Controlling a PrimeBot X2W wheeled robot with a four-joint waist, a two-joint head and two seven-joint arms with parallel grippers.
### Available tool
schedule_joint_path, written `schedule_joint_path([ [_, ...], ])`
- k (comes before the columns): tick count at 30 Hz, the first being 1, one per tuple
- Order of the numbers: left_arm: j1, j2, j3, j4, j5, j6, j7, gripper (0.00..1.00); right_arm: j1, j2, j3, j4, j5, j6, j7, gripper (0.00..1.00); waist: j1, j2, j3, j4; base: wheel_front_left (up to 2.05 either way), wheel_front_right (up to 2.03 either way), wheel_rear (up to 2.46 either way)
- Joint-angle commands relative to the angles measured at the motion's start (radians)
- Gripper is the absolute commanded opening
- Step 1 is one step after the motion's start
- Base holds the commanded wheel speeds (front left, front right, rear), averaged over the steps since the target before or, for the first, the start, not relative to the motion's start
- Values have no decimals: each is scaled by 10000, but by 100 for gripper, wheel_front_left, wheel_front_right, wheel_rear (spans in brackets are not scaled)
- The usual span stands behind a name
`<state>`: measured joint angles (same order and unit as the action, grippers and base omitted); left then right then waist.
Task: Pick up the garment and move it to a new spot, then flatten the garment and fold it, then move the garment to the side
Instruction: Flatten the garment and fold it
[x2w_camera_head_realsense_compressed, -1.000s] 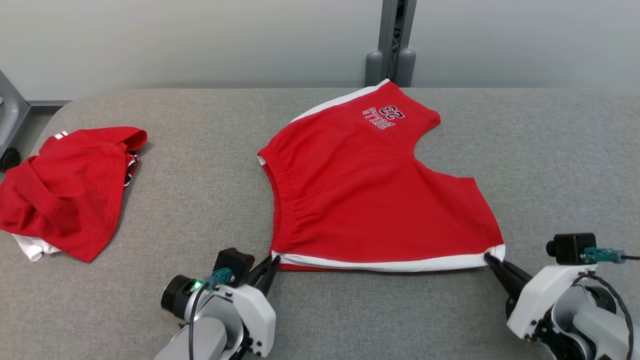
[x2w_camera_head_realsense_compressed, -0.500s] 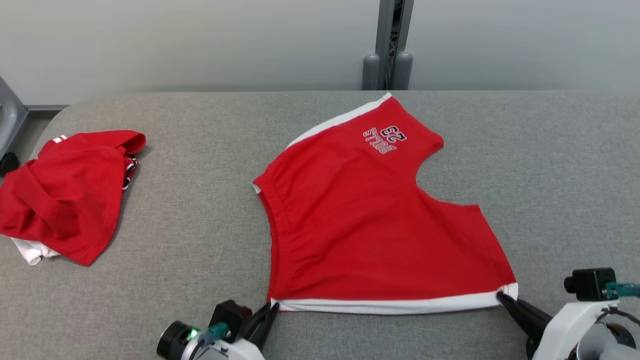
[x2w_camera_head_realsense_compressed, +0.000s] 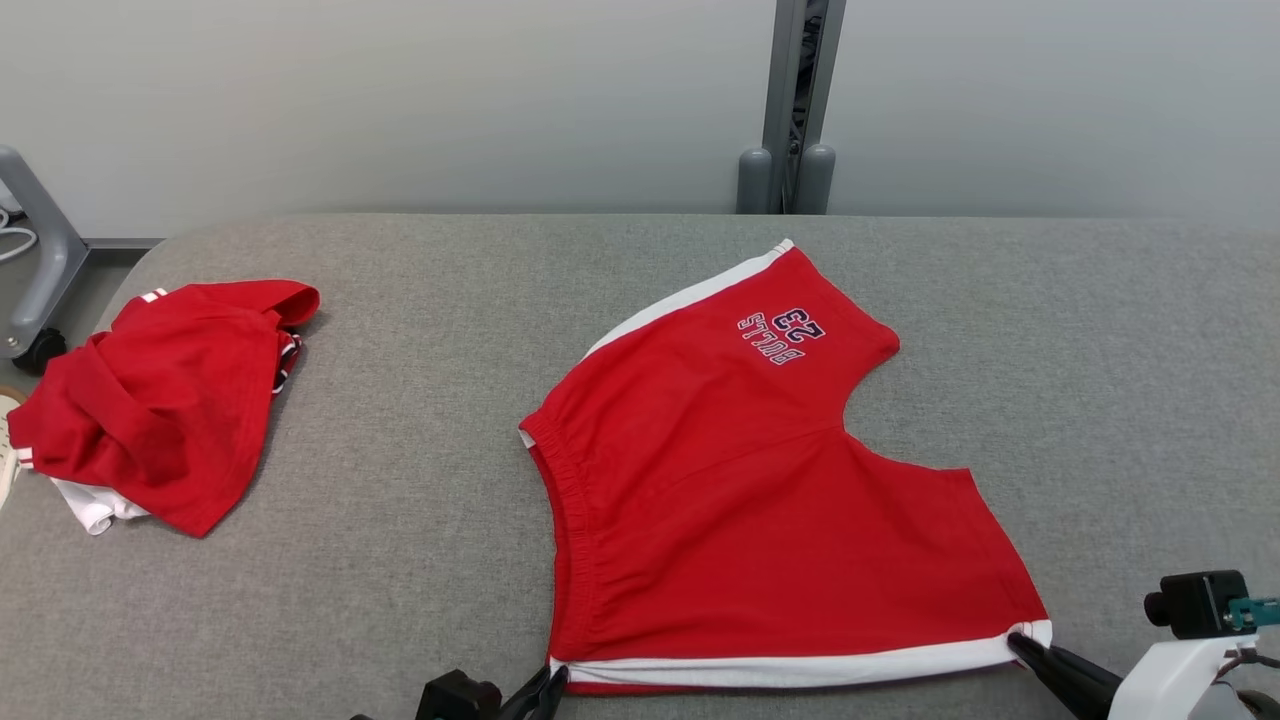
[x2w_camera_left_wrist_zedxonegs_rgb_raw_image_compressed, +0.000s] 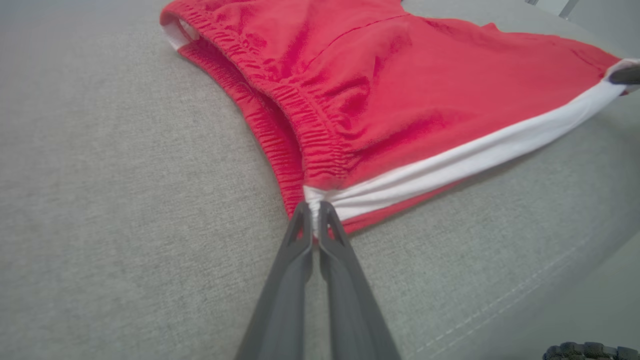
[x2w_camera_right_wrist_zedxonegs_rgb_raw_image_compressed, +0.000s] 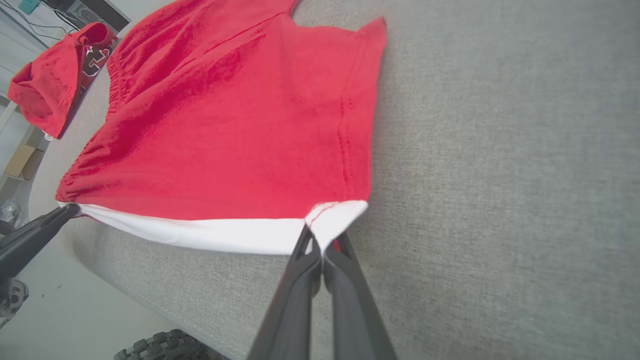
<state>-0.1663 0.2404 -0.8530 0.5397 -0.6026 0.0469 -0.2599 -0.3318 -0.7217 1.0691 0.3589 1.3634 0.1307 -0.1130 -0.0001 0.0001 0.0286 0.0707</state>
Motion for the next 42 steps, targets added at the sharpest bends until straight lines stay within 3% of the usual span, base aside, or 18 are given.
schedule_joint_path([
  [1, 107, 181, 71, -202, -35, 147, 51, 0, 24, -125, -162, -86, -14, 2, 81, 0, 1, -1, -31, 53, 0, 0, 0],
  [9, -197, 627, 500, -1242, -56, 641, 77, 0, -503, -468, -890, -596, -169, 0, 351, 0, 1, -1, 239, 232, 0, 0, 0],
  [19, -962, 738, 745, -2191, -62, 830, 472, 0, -1473, -725, -1877, -1102, -428, 0, 922, 0, 1, -1, 998, 462, 0, 0, 0],
  [32, -2221, -200, 1135, -2874, -665, 592, 606, 0, -3149, -560, -3136, -1098, -1109, 2, 2107, 0, 1, -1, 2191, 911, 0, 0, 0],
  [42, -3399, -1053, 1766, -2041, -1432, 385, 551, 0, -4661, -13, -3744, -90, -1435, 2, 3272, 0, 1, -1, 3056, 1432, 0, 0, 0],
])
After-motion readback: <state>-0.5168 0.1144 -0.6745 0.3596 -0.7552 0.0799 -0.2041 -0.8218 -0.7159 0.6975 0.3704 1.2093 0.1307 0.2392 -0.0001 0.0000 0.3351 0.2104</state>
